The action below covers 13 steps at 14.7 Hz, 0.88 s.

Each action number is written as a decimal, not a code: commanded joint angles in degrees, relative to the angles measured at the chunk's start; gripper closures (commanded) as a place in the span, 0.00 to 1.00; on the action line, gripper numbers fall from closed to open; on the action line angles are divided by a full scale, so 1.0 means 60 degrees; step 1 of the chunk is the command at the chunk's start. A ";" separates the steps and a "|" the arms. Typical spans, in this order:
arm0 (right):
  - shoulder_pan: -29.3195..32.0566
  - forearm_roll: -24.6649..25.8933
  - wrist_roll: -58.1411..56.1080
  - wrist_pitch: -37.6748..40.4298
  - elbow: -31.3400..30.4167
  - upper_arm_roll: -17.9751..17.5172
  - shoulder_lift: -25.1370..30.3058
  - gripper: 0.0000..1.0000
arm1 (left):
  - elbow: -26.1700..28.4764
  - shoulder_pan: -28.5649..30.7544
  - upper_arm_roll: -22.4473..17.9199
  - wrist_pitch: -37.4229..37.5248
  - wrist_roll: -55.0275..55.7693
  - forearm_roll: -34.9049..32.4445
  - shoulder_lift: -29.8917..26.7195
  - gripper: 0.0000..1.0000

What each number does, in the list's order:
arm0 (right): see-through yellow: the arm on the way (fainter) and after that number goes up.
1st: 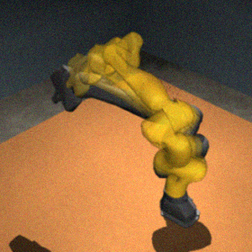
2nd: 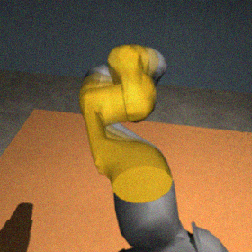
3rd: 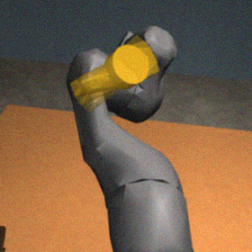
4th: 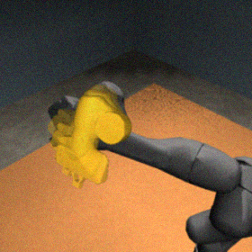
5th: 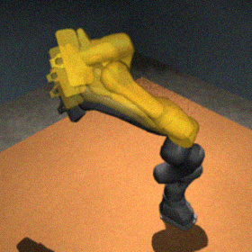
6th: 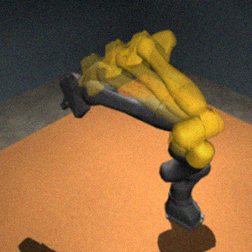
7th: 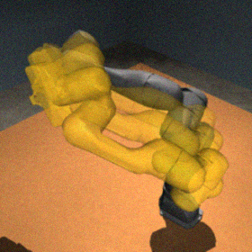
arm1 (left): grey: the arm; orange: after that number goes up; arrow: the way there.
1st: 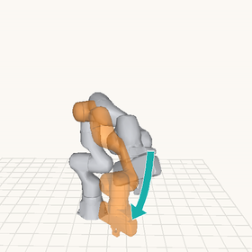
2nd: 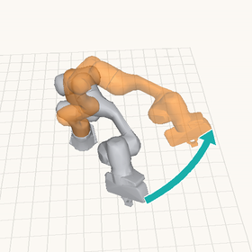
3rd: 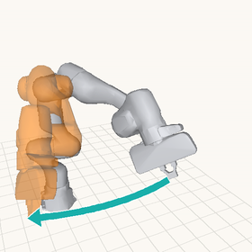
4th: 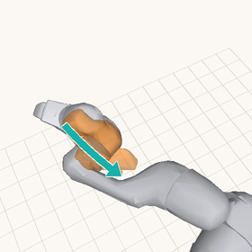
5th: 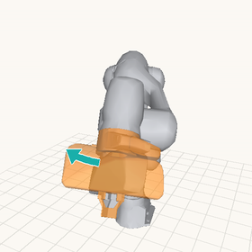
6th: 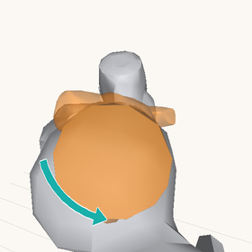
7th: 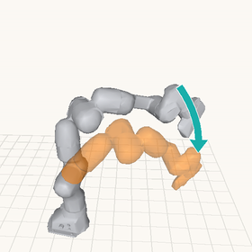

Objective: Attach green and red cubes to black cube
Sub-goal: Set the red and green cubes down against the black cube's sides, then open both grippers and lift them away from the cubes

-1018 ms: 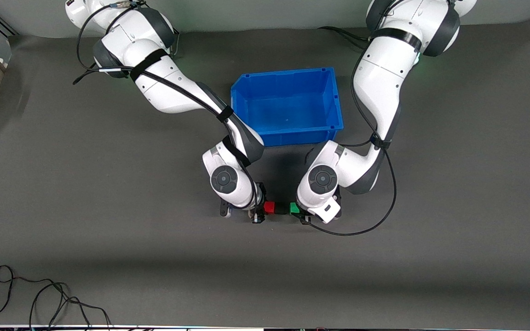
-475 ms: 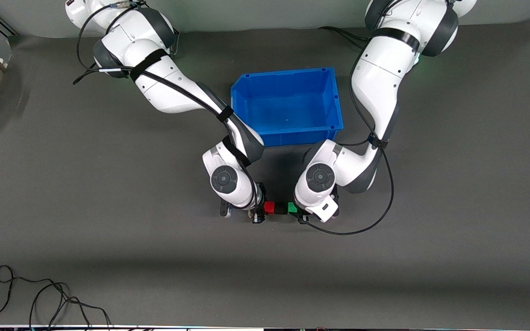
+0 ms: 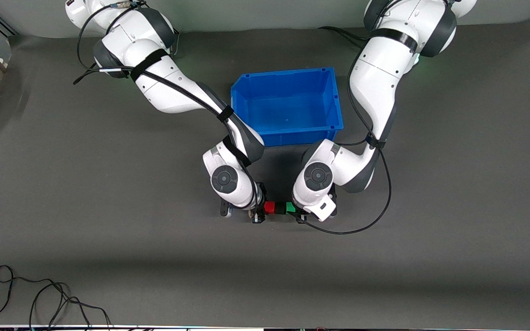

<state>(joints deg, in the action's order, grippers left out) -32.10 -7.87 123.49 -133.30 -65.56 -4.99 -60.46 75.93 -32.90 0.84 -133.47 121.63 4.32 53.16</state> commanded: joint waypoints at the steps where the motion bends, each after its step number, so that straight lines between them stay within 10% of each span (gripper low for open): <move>1: -0.0129 0.0154 0.0321 0.0039 0.0452 0.0100 -0.0280 1.00 | -0.0190 -0.0084 -0.0125 0.0081 0.0119 -0.0382 0.0046 0.00; 3: -0.0056 0.0154 0.0277 0.0039 0.0511 0.0100 -0.0265 0.77 | -0.0204 -0.0040 -0.0168 0.0227 -0.0012 -0.0398 -0.0056 0.00; 5: -0.0099 0.0299 0.0146 0.0039 0.0496 0.0114 -0.0251 0.15 | -0.0175 0.0222 -0.0213 0.0562 -0.0537 -0.0471 -0.0392 0.00; 6: -0.0114 0.0619 0.0102 0.0039 0.0496 0.0100 -0.0251 0.04 | -0.0190 0.0528 -0.0213 0.1087 -0.1106 -0.0471 -0.0611 0.00; 13: 0.0003 0.0872 0.0014 0.0388 0.0540 0.0041 0.0318 0.00 | -0.0102 0.2389 -0.0213 0.3024 -0.6155 -0.0471 -0.1695 0.00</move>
<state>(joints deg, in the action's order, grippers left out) -32.26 -3.67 123.45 -133.27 -63.58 -4.77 -60.37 74.01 -21.34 -0.81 -117.60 92.81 1.97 45.98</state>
